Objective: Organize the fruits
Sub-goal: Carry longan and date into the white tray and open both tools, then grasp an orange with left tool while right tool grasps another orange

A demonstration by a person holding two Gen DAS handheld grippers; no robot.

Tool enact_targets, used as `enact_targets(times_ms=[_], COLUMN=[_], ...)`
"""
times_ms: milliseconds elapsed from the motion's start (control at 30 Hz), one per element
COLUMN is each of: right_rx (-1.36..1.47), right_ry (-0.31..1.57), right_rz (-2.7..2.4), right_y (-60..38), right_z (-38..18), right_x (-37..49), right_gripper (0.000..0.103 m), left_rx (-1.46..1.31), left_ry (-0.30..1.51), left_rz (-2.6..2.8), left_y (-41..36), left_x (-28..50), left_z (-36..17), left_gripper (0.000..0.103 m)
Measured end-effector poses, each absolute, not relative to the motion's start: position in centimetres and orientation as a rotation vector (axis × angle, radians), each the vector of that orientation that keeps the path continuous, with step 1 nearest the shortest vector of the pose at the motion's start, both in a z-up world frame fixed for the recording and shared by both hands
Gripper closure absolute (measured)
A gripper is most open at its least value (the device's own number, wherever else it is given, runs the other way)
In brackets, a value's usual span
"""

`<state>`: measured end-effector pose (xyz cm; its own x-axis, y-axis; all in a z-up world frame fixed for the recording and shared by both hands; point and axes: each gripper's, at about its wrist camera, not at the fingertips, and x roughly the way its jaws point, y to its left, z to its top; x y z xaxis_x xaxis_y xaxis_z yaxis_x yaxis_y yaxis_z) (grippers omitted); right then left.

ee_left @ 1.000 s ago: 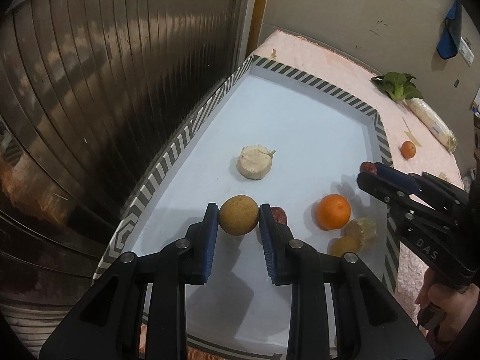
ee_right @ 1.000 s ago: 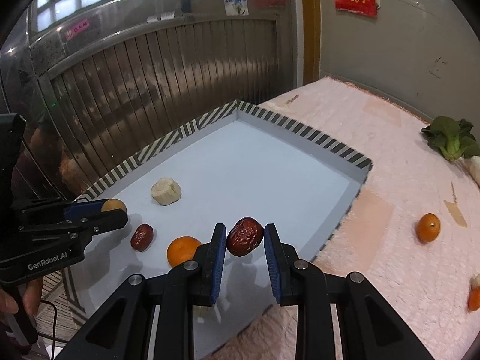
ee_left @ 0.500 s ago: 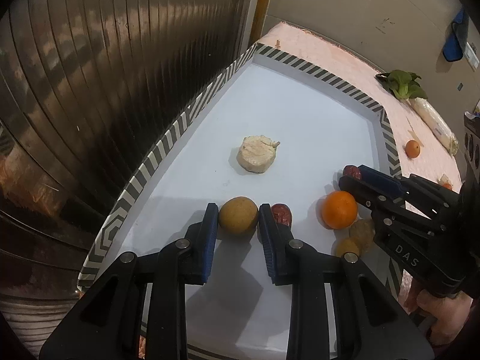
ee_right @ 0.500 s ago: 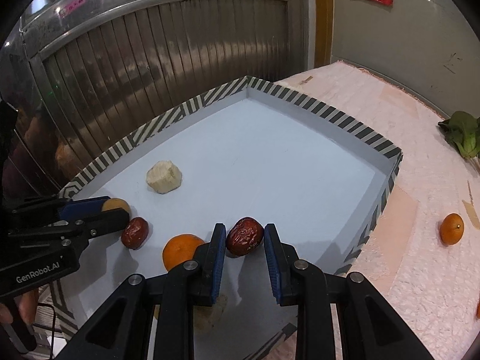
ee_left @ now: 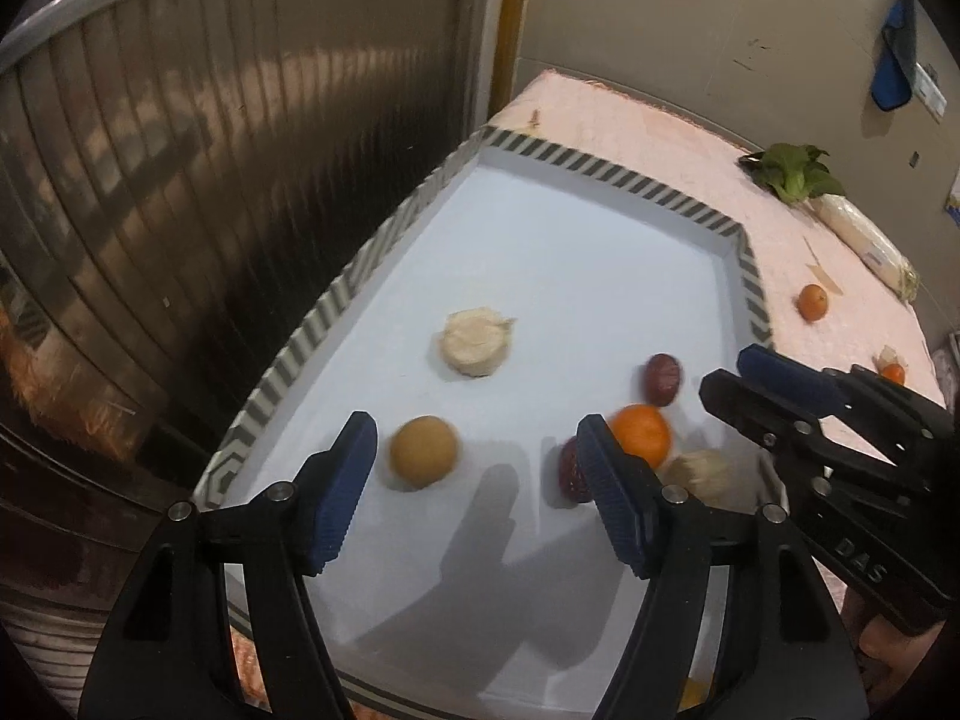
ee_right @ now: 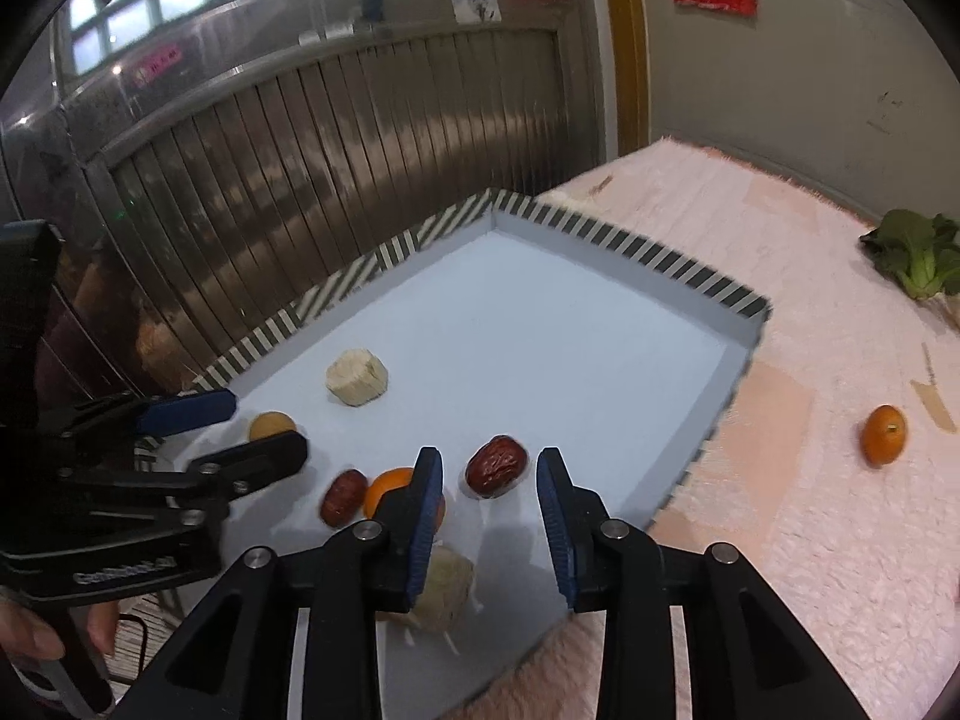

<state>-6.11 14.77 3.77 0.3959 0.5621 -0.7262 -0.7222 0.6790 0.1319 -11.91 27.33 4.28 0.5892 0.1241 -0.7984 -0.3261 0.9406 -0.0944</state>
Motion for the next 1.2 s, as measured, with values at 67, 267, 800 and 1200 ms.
enact_targets(times_ms=[67, 267, 800, 1200], right_rx=[-0.21, -0.145, -0.085, -0.013], right_ry=[0.807, 0.771, 0.772, 0.818], right_rz=[0.811, 0.743, 0.482, 0.341], right_y=[13.7, 8.9, -5.8, -15.6], right_z=[4.4, 5.9, 6.5, 5.0], right_x=[-6.5, -7.0, -7.1, -4.6], right_gripper=[0.066, 0.058, 0.057, 0.057], left_rx=[-0.228, -0.198, -0.103, -0.079], left_ry=[0.9, 0.885, 0.907, 0.968], left_rz=[0.246, 0.172, -0.046, -0.123], left_y=[26.4, 22.8, 10.3, 4.8], left_x=[-11.5, -10.3, -5.9, -1.5], left_z=[4.6, 5.7, 6.6, 6.2], left_gripper=[0.033, 0.033, 0.033, 0.033])
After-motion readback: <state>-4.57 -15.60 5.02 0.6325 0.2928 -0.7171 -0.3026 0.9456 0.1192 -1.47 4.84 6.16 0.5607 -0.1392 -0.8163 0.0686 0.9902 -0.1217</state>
